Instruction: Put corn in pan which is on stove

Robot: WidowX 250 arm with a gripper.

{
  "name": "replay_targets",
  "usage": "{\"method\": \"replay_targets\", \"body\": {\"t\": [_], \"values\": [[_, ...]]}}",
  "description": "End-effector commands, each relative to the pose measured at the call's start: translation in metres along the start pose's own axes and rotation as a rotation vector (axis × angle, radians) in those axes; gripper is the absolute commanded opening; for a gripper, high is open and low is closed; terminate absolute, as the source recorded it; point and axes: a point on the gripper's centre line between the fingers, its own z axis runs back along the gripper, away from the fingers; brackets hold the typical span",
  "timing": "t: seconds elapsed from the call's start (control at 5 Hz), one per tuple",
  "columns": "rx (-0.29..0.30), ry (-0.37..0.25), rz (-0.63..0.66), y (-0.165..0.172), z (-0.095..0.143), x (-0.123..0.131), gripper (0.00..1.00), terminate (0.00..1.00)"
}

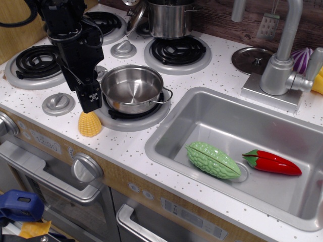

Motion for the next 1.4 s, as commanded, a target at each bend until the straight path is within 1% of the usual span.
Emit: {"method": "replay_targets", "body": {"t": [0.0, 0.2, 0.6, 0.8, 1.2], "values": [[0.000, 0.000, 0.000, 0.000, 0.000, 0.000, 1.00, 0.00], [0.010, -0.017, 0.000, 0.003, -0.012, -0.007, 1.00, 0.00], [0.023, -0.025, 0.010, 0.007, -0.026, -0.014, 1.00, 0.00], [0.022, -0.042, 0.007, 0.008, -0.031, -0.015, 1.00, 0.00], [0.010, -0.107, -0.017, 0.010, -0.046, -0.009, 1.00, 0.00]]}}
